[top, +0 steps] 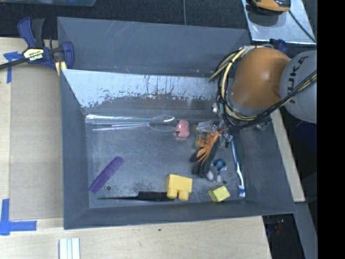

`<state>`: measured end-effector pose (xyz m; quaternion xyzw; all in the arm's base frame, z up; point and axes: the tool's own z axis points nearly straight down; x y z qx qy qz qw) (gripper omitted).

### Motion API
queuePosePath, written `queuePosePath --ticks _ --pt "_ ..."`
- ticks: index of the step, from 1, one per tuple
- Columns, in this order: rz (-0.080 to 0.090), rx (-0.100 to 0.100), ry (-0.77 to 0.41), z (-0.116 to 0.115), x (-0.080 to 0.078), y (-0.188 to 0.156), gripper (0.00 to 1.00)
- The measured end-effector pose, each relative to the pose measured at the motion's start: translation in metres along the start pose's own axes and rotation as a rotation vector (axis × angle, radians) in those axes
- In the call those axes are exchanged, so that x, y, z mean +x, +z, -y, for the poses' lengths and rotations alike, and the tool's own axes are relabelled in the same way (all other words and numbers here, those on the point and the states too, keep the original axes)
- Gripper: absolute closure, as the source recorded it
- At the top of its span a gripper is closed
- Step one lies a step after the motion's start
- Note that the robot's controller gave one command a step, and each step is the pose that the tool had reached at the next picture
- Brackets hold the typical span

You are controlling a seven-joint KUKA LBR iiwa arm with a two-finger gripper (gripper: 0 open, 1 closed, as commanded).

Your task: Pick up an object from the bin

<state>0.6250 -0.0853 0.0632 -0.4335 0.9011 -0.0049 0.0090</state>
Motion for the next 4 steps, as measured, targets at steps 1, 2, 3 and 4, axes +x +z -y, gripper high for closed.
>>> queuePosePath --ticks 1,2,3,4 --pt "-0.002 -0.002 -0.014 0.000 0.001 -0.003 1.00" --pt "0.000 -0.001 -0.011 0.001 0.000 -0.007 1.00" --pt "-0.004 -0.008 -0.011 -0.001 0.001 -0.044 1.00" --pt "0.001 -0.003 -0.008 0.000 0.000 -0.075 1.00"
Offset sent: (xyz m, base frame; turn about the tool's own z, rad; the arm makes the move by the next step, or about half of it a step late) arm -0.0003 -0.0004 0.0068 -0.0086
